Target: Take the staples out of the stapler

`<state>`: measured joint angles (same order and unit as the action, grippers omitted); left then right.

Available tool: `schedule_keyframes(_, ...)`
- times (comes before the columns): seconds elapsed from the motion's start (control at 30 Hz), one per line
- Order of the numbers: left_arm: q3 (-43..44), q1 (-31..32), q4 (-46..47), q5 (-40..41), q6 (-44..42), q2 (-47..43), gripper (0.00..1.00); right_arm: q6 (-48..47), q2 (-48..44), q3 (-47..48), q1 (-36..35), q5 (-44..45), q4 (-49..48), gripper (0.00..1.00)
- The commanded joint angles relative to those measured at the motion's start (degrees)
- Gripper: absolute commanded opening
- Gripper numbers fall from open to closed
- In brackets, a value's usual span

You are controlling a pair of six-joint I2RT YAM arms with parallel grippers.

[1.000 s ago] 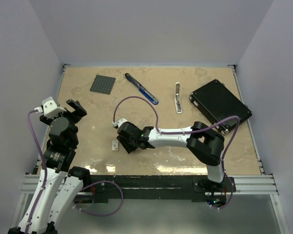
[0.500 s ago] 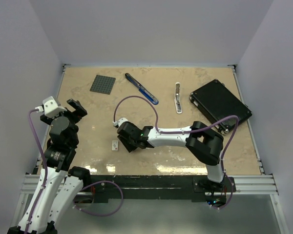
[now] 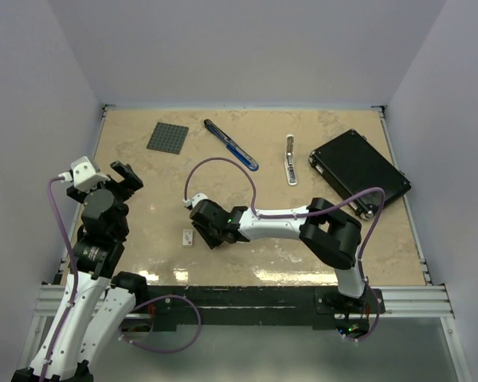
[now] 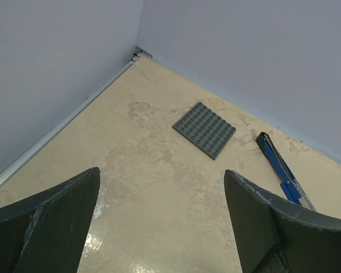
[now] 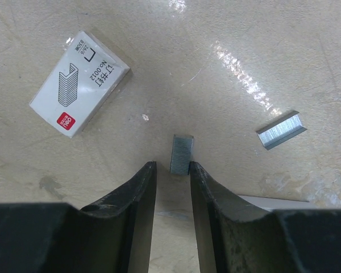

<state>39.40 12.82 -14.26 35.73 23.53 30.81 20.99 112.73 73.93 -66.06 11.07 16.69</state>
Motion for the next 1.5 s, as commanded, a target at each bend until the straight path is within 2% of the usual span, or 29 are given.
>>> schedule_keyframes(0.0, -0.11, 0.10, 2.13, -0.31, 0.64, 0.04, 0.95, 0.45, 0.74, 1.74, -0.12, 1.15, 0.54, 0.32)
schedule_keyframes(0.67, -0.20, 0.10, 2.22, -0.48, 0.73, 0.31, 0.95, -1.04, -1.80, 0.78, -0.03, 3.08, -0.95, 0.18)
schedule_keyframes(1.07, -0.20, 0.19, 2.13, -0.74, 0.55, 0.57, 0.95, -2.45, -9.89, -2.82, -0.03, 2.90, -1.57, 0.16)
schedule_keyframes(1.23, -0.20, 0.10, 2.22, -0.83, 0.64, 0.83, 0.95, -4.38, -14.71, -7.30, 0.49, 4.75, -0.96, 0.17)
schedule_keyframes(1.47, -0.20, 0.10, 2.13, -1.10, 0.73, 0.75, 0.95, -7.19, -18.15, -13.54, 2.43, 2.64, -2.89, 0.18)
